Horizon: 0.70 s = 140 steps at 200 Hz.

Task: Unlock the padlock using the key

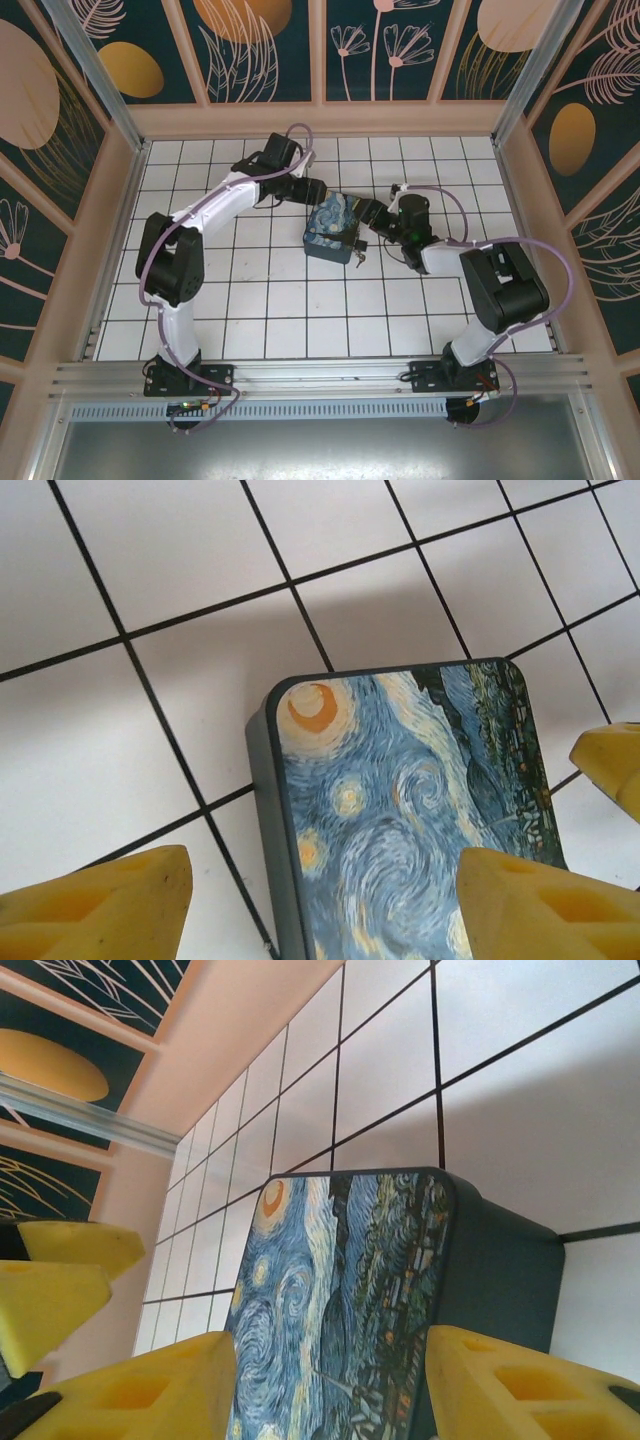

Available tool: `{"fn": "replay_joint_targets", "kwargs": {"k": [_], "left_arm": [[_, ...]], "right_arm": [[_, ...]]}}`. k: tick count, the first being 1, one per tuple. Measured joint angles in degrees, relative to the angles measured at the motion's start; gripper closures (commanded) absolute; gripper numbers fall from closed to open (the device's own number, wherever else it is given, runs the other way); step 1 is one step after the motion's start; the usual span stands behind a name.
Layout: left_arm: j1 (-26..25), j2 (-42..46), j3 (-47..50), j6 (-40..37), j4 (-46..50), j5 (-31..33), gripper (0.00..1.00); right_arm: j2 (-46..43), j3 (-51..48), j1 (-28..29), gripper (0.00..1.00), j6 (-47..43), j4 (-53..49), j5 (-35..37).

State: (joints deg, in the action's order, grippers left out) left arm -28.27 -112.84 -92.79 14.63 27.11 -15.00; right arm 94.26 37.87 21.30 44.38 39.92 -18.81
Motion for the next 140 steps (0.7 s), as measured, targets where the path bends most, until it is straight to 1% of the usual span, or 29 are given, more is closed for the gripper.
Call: {"fn": "replay_joint_targets", "kwargs": {"k": [10, 33, 50, 68, 118, 140], "left_arm": [[-0.26, -1.05, 0.28, 0.04, -0.39, -0.15, 0.32], [-0.74, -2.69, 2.91, 0.55, -1.62, 0.13, 0.41], [-0.94, -3.1, 5.92, 1.38, -2.84, 0.24, 0.45], [-0.94, -2.75, 7.04, 1.51, -5.14, 0.09, 0.48], [-0.17, -1.88, 10.93, 2.38, -10.78, -2.95, 0.5], [0.2, -1.86, 11.41, 2.45, -12.07, -3.17, 0.52]], "right_arm": [[0.7, 0.42, 0.0, 0.48, -0.2, 0.02, -0.48], [2.84, 1.53, 0.07, 0.49, -0.59, -0.07, -1.27], [4.22, 2.16, 0.13, 0.5, -0.55, 0.0, -1.68], [5.29, 2.38, 0.2, 0.5, -0.42, 0.09, -1.77], [5.7, 2.47, 0.61, 0.49, -0.37, 0.09, -1.18], [7.89, 3.85, 0.7, 0.5, 0.07, 0.15, -1.88]]}}
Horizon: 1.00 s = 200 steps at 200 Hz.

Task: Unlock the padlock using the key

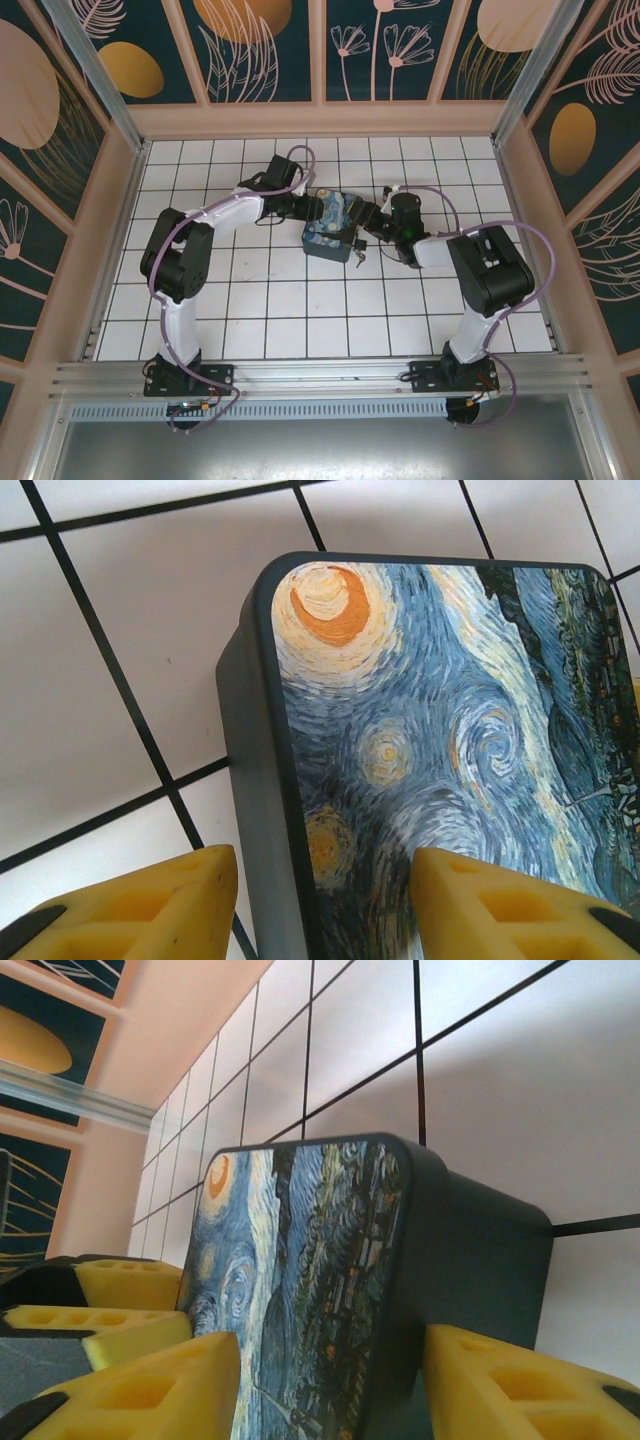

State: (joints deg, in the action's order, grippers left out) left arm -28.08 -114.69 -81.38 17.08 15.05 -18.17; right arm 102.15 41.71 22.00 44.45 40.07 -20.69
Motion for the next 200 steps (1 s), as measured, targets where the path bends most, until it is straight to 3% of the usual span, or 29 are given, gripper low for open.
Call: {"fn": "replay_joint_targets", "kwargs": {"k": [21, 58, 120, 200], "left_arm": [[0.52, 0.17, 0.55, 0.24, -1.18, -0.09, 0.53], [1.16, 0.22, 1.01, 0.59, -1.92, -0.79, 0.54], [2.14, 1.6, 4.24, 0.96, -5.4, -1.49, 0.58], [5.22, 4.17, 10.71, 5.7, -12.55, -8.33, 0.55]], "right_arm": [[1.55, 0.92, 0.09, 0.51, 0.9, 0.42, -0.17], [1.66, 0.85, 0.66, 0.63, 2.43, 0.79, -0.26], [0.83, 0.13, 2.89, 0.66, 5.22, 1.79, 0.11], [-4.66, 2.6, 6.58, 0.67, 5.18, -7.08, 2.45]]}}
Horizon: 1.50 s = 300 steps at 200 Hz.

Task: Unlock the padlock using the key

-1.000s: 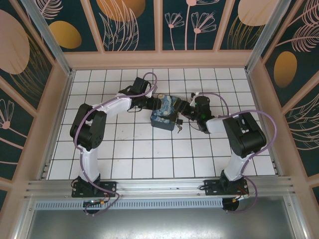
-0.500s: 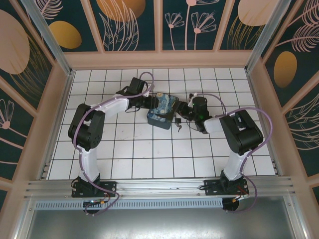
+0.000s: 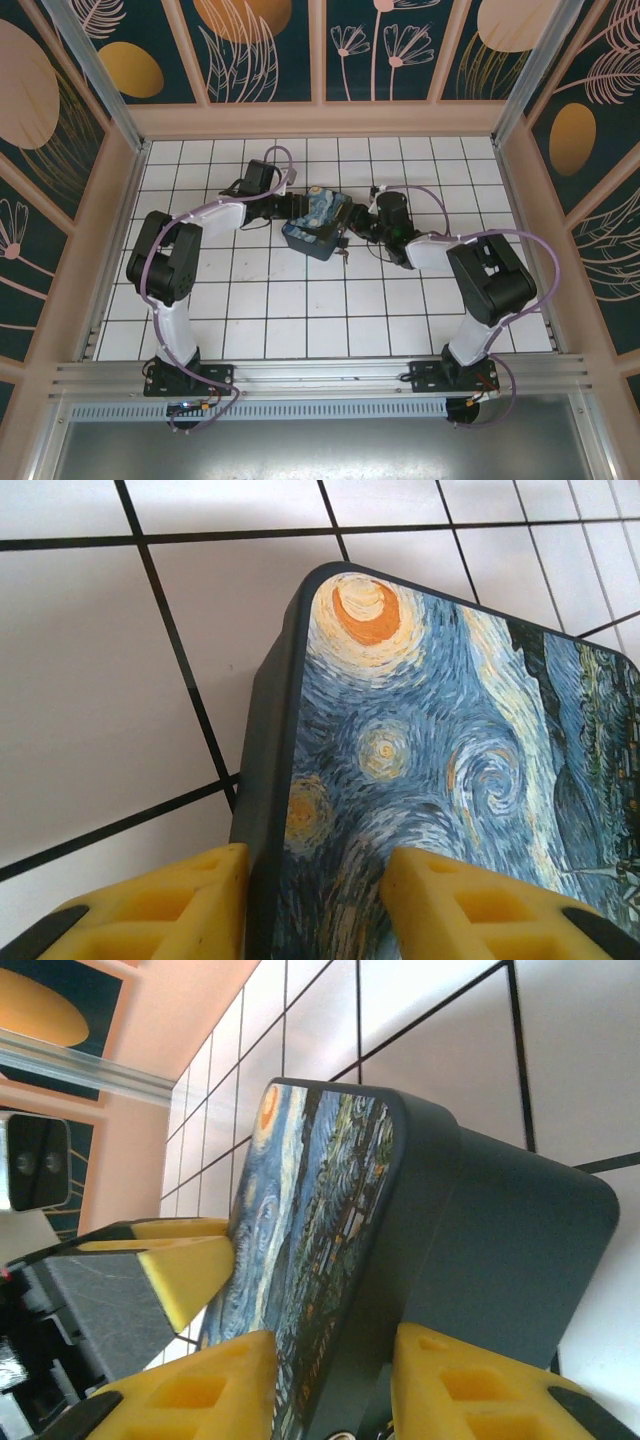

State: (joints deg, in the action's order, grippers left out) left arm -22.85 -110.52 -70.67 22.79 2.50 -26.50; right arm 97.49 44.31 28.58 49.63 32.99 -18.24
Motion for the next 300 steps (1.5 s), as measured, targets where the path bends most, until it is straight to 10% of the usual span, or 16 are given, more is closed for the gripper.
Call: {"fn": "replay_joint_targets", "kwargs": {"k": [154, 240, 300], "left_arm": [[-5.27, 2.16, 7.89, 6.8, -0.35, -11.91, 0.43], [-5.35, 5.68, 2.03, 5.97, 5.95, -2.6, 0.22], [-8.13, 5.49, -8.17, 4.81, 11.85, 6.32, 0.21]], "right_arm": [[-6.12, 11.87, 8.96, 0.62, -5.46, -9.29, -3.19], [-18.18, 7.89, -11.98, 0.47, -18.73, -25.7, -6.1], [-12.15, 6.54, -13.94, 0.46, -25.77, -28.48, -13.79]]}}
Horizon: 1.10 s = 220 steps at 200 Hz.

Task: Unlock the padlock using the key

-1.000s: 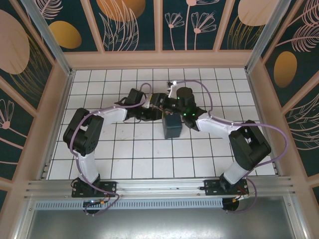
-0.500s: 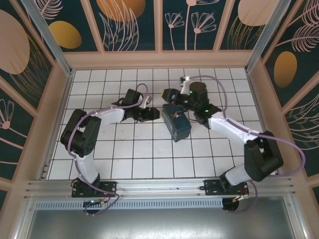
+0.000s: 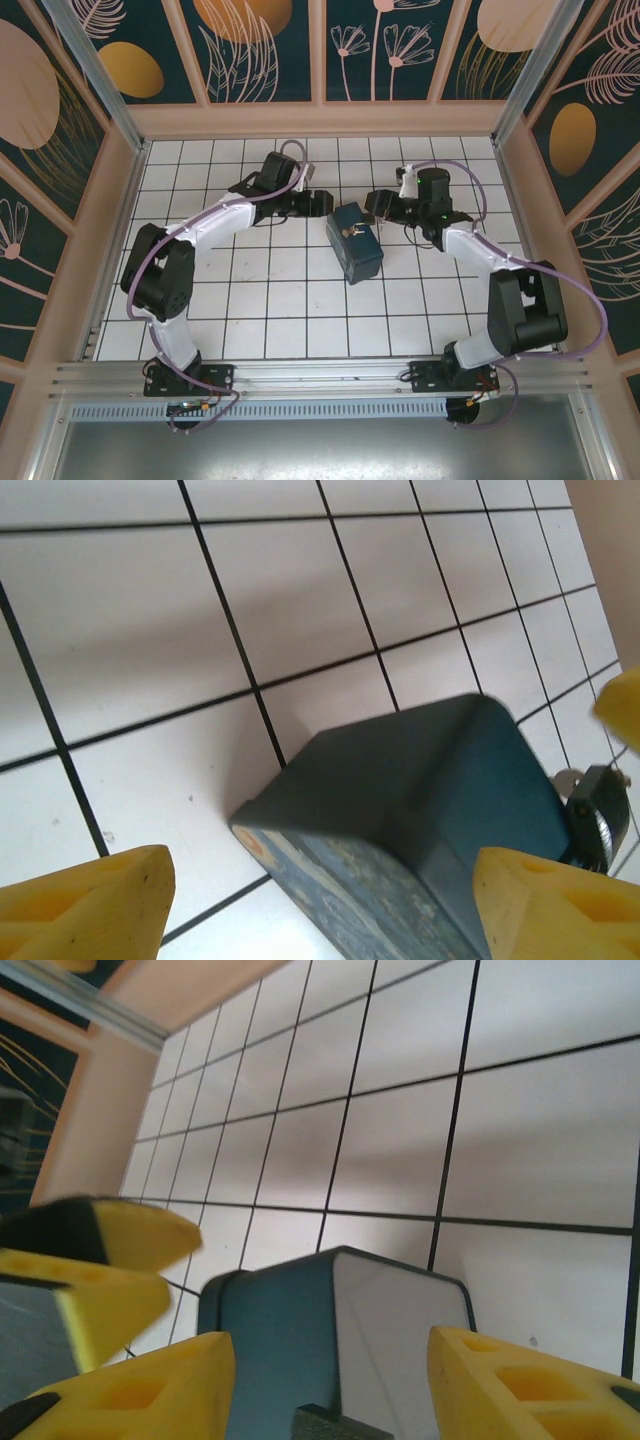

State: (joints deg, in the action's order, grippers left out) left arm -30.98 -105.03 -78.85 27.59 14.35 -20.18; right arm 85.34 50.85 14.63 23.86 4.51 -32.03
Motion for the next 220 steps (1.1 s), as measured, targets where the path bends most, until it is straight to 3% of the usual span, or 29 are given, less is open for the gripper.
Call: {"fn": "replay_joint_targets", "kwargs": {"k": [48, 86, 161, 220], "left_arm": [[-1.88, -2.69, -2.21, -0.9, 1.97, 5.53, 0.23], [-1.88, -3.8, -3.37, -1.27, 1.51, 5.66, 0.25], [-1.88, -5.55, -5.55, -1.66, 1.22, 5.97, 0.3], [-1.88, -5.55, -5.55, -1.86, 0.96, 6.21, 0.31]], "right_arm": [[2.95, 0.31, -1.01, 0.52, -3.23, -0.09, -3.48], [2.03, -0.87, -1.03, 0.57, -3.58, 0.42, -5.42], [-7.78, -7.78, 0.09, 0.64, 0.11, 0.66, -5.11], [-8.59, -9.66, 2.8, 0.68, 2.51, 1.22, -4.68]]}}
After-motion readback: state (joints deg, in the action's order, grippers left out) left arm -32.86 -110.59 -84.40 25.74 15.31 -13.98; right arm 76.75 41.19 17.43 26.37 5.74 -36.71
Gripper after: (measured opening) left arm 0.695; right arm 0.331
